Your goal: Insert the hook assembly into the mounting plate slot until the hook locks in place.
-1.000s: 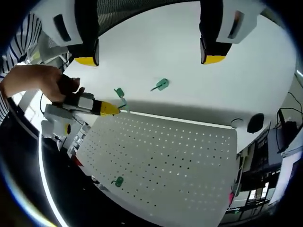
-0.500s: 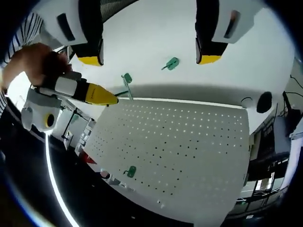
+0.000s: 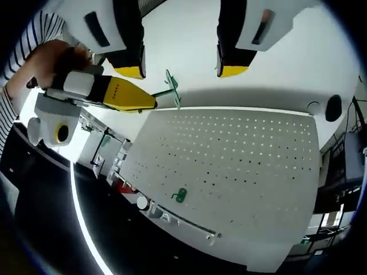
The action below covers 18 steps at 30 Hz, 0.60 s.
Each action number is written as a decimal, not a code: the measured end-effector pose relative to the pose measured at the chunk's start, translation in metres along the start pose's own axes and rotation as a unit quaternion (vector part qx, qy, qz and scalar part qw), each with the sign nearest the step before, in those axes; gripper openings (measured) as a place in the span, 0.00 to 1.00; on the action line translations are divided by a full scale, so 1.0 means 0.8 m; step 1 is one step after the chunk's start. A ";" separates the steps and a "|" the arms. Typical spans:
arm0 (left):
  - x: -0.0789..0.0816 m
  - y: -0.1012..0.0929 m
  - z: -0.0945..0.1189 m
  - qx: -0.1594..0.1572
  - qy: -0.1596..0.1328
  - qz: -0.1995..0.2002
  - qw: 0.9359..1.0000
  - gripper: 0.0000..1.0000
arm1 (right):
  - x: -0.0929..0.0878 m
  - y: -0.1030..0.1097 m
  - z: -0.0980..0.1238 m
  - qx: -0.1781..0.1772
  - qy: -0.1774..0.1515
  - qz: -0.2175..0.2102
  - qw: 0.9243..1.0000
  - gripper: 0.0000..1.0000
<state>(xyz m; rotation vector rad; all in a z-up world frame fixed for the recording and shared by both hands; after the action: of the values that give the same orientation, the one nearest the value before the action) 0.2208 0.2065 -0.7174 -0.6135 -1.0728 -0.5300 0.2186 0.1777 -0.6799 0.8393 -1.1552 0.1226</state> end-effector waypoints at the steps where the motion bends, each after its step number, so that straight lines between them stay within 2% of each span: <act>1: 0.001 -0.002 0.001 -0.006 0.002 0.003 1.000 0.33 | 0.001 0.002 0.001 0.000 -0.003 0.003 1.000 0.00; 2: 0.002 -0.003 0.001 -0.006 0.002 0.003 1.000 0.29 | 0.001 0.003 0.001 0.001 -0.005 0.002 1.000 0.00; 6: 0.012 -0.010 0.002 -0.021 -0.011 0.024 0.999 0.25 | 0.005 0.009 0.004 0.004 -0.011 0.001 1.000 0.00; 9: 0.015 -0.011 0.002 -0.023 -0.016 0.023 0.999 0.19 | 0.010 0.015 0.006 0.006 -0.019 0.005 1.000 0.00; 18: 0.023 -0.023 0.003 -0.038 -0.027 0.028 0.999 0.12 | 0.014 0.026 0.012 0.012 -0.028 0.007 1.000 0.00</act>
<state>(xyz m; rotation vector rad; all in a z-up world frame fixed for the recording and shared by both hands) 0.2141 0.1936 -0.6962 -0.7258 -1.0870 -0.5100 0.2065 0.1823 -0.6582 0.8607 -1.2149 0.1254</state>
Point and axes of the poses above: the point that each gripper's makers call its tool centre point, and the gripper's own axes: z roughly backward along the fingers, y roughly to its left, x roughly out of its top, the point moved 1 cm from there along z, roughly backward along the fingers, and after that the axes turned 13 degrees about -z, right-handed, at the moved point
